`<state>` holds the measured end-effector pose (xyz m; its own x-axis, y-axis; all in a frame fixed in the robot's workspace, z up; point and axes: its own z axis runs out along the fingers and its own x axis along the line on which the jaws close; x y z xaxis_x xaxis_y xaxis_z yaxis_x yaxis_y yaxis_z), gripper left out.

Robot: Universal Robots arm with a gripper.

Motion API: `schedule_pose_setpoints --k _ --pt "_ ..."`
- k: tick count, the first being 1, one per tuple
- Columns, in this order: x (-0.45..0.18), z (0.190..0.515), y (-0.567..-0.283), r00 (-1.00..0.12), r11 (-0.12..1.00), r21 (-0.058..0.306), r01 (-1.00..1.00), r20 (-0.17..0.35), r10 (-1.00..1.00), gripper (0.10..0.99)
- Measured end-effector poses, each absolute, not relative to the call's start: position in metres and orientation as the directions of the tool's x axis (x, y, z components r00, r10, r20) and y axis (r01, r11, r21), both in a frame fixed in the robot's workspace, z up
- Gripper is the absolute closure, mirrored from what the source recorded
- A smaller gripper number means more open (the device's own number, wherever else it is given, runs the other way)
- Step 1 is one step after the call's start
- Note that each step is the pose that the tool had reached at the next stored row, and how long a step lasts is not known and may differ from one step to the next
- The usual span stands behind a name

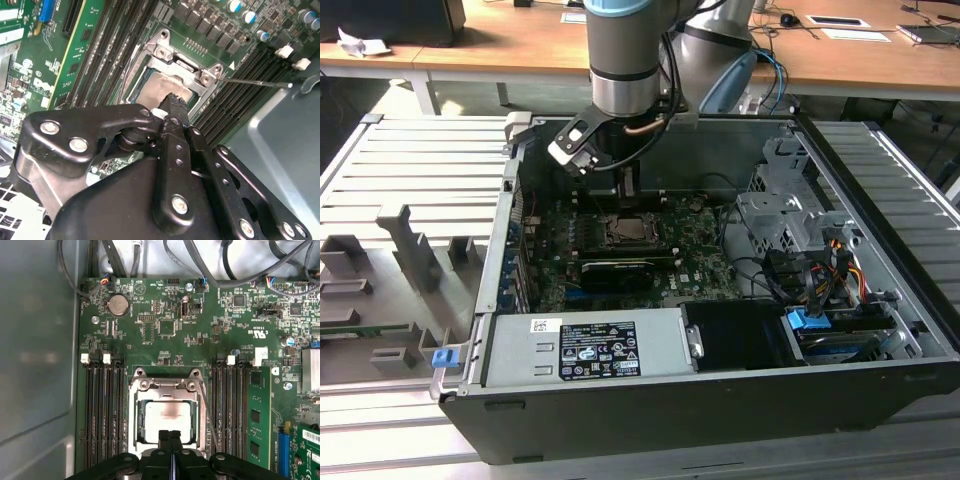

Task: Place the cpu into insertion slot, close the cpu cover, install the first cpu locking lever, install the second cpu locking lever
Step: 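Install the first cpu locking lever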

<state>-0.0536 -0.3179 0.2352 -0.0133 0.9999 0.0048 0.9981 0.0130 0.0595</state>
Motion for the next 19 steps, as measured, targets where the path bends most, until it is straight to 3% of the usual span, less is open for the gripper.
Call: schedule_pose_setpoints --k 5,9,19 --pt "-0.056 0.240 -0.318 -0.013 0.013 0.059 0.998 0.005 1.000 0.980" --pt "-0.056 0.268 -0.318 -0.018 0.017 0.060 0.998 0.011 1.000 0.980" --pt "-0.056 0.266 -0.318 -0.307 0.306 0.059 0.950 0.011 0.952 0.980"
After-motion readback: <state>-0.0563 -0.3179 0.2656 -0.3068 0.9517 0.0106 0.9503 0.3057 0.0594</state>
